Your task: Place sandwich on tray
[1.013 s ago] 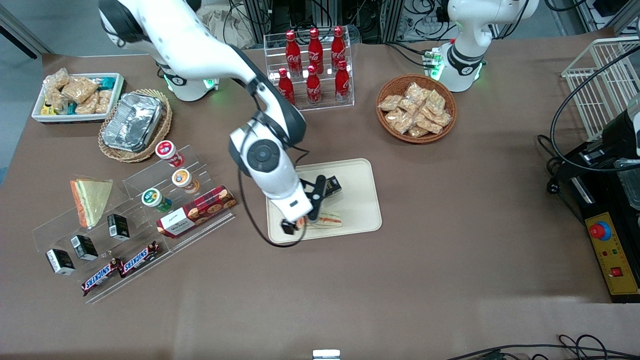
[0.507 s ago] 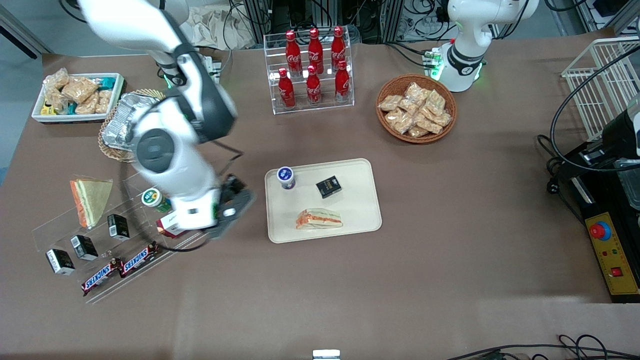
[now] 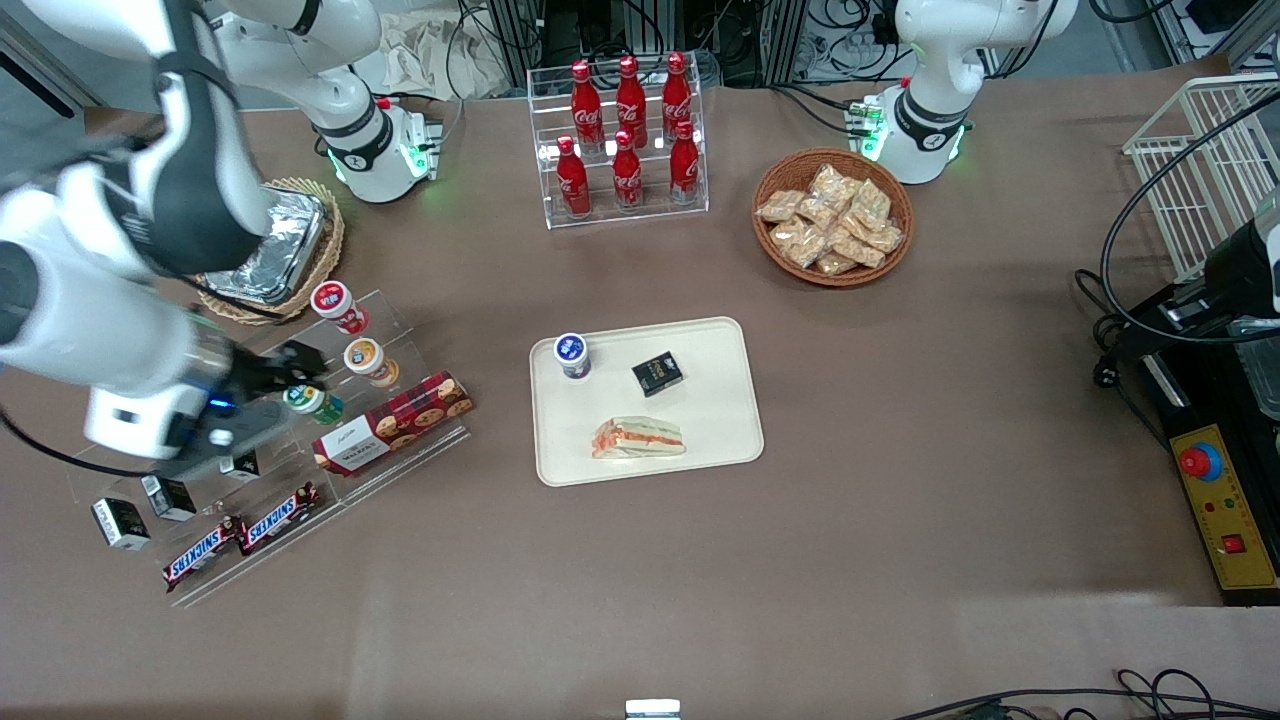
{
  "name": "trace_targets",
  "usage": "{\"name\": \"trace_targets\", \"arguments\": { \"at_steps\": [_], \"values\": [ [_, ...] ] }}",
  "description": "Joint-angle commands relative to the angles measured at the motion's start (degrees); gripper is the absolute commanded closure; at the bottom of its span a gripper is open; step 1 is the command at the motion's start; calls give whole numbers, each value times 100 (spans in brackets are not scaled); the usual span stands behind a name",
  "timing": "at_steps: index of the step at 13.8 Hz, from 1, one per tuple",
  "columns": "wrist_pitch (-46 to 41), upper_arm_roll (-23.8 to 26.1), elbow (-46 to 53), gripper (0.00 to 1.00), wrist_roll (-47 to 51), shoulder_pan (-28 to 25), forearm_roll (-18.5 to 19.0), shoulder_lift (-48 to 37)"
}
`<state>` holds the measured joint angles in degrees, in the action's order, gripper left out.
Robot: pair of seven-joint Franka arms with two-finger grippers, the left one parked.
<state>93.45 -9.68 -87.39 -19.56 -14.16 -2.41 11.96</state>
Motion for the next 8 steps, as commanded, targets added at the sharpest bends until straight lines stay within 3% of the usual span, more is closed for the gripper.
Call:
{"name": "trace_targets", "arguments": {
  "at_steps": [1, 6, 8],
  "values": [
    [-160, 115, -331, 0, 181, 456, 153, -501],
    [-309, 124, -418, 0, 190, 1195, 179, -843],
    [-161, 124, -926, 0, 190, 1319, 319, -1255]
  ]
}}
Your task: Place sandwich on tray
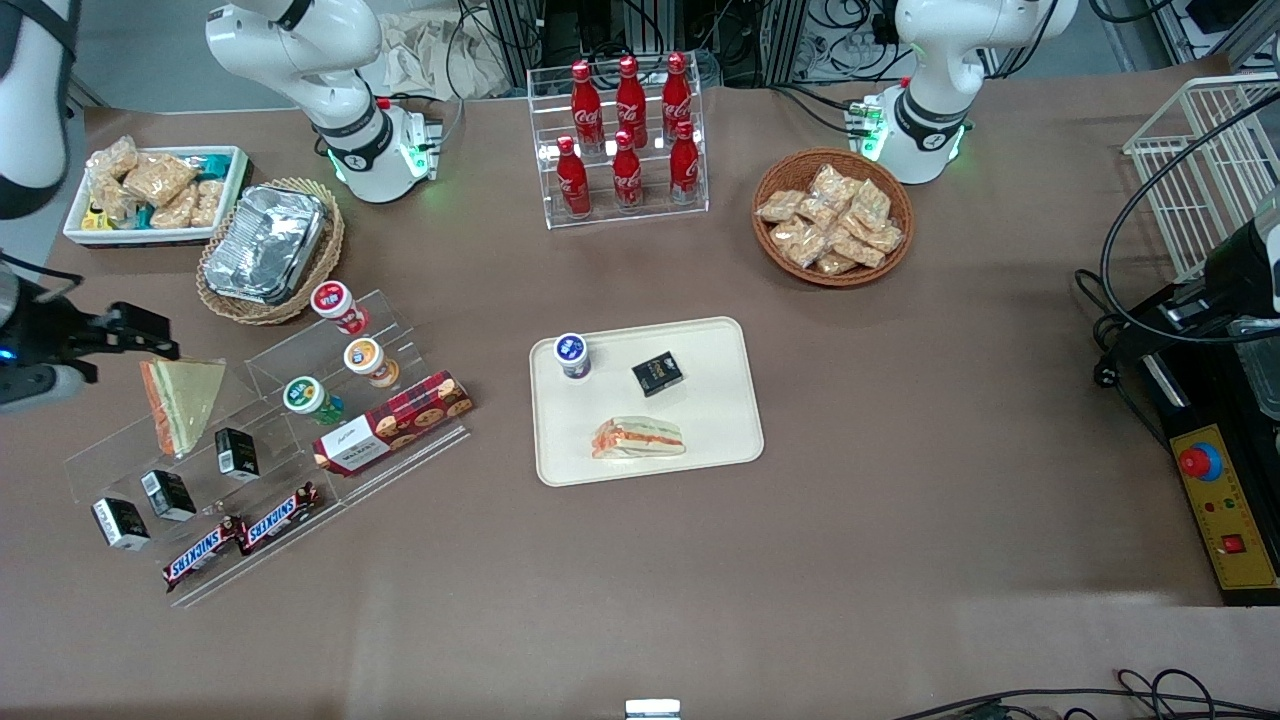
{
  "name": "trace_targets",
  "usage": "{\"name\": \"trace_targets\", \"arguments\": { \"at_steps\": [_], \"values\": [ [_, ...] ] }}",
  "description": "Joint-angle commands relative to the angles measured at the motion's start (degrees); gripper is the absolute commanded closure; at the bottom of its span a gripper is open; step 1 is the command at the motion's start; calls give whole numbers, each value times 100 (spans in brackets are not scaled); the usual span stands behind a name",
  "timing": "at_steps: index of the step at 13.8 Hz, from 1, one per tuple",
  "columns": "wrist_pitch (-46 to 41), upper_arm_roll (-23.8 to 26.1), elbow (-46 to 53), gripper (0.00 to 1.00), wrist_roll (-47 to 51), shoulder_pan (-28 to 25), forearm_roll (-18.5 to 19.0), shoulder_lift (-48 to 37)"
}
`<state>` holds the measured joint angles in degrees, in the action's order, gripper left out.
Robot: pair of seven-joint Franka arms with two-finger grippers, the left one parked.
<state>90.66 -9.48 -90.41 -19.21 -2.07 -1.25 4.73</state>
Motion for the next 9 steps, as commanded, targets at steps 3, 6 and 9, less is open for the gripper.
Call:
{"name": "trace_targets", "arguments": {
  "at_steps": [3, 6, 9],
  "values": [
    [373, 69, -1022, 0, 207, 294, 213, -825],
    [373, 60, -1101, 0, 216, 303, 248, -965],
    [365, 78, -1040, 0, -171, 260, 389, -939]
  ]
}}
